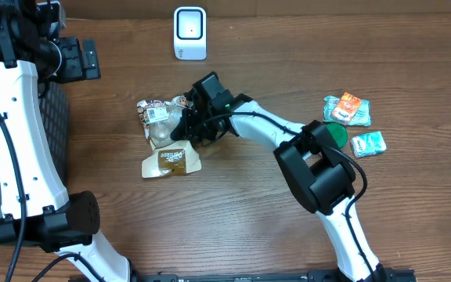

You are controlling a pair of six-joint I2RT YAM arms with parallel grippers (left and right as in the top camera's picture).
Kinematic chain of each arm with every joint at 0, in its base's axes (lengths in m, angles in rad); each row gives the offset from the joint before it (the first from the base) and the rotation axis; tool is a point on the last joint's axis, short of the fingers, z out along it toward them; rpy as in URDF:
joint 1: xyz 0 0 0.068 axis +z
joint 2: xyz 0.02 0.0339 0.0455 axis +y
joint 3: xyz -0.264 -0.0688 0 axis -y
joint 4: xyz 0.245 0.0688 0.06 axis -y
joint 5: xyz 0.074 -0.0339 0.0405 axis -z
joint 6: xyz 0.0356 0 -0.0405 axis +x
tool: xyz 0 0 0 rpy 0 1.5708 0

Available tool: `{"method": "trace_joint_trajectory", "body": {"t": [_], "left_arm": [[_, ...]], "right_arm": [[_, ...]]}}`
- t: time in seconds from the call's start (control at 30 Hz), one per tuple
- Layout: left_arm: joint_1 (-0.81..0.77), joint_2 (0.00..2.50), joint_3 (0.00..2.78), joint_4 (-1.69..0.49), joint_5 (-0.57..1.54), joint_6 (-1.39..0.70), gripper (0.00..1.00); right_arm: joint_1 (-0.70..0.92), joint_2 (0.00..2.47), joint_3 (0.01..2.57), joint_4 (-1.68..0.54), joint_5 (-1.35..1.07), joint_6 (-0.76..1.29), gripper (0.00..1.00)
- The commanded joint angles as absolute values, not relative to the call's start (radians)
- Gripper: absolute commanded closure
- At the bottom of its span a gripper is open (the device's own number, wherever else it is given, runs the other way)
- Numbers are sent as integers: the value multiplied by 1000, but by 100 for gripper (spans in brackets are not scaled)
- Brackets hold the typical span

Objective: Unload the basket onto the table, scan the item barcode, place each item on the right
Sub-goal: 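Lift the Pantree bag and carry it toward the scanner, then hold the Pantree bag up in front of the scanner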

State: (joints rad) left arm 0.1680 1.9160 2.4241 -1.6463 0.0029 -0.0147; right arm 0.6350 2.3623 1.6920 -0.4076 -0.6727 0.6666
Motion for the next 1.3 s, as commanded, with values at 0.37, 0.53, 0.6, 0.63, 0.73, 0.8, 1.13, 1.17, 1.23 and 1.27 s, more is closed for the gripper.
{"method": "trace_joint_trajectory", "body": {"t": [0.37,0.53,0.6,0.63,0.73,0.8,1.13,1.17,1.23,1.27], "left_arm": [[170,1919,2424,-1645,-4,3,1],[170,1919,2423,-1645,-4,3,0],[170,1919,2423,-1645,-4,3,0],[170,1919,2423,-1645,-4,3,0],[170,1919,2423,-1645,-4,3,0],[170,1919,2423,-1645,-4,3,0],[170,1919,2423,-1645,-4,3,1],[170,1919,2423,-1645,-4,3,1],[170,1919,2423,-1645,-4,3,0],[170,1919,2423,-1645,-4,3,1]], "right_arm": [[473,2089,1685,-682,-813,284,96],[449,1917,1685,-796,-773,190,96],[443,1850,1685,-834,-752,160,96],[442,1824,1685,-848,-752,149,96],[437,1752,1685,-885,-748,143,96],[436,1718,1685,-901,-748,143,96],[436,1637,1685,-1005,-749,144,96],[435,1631,1685,-1007,-749,144,96],[434,1620,1685,-1008,-749,144,96],[434,1616,1685,-1007,-749,145,96]]}}
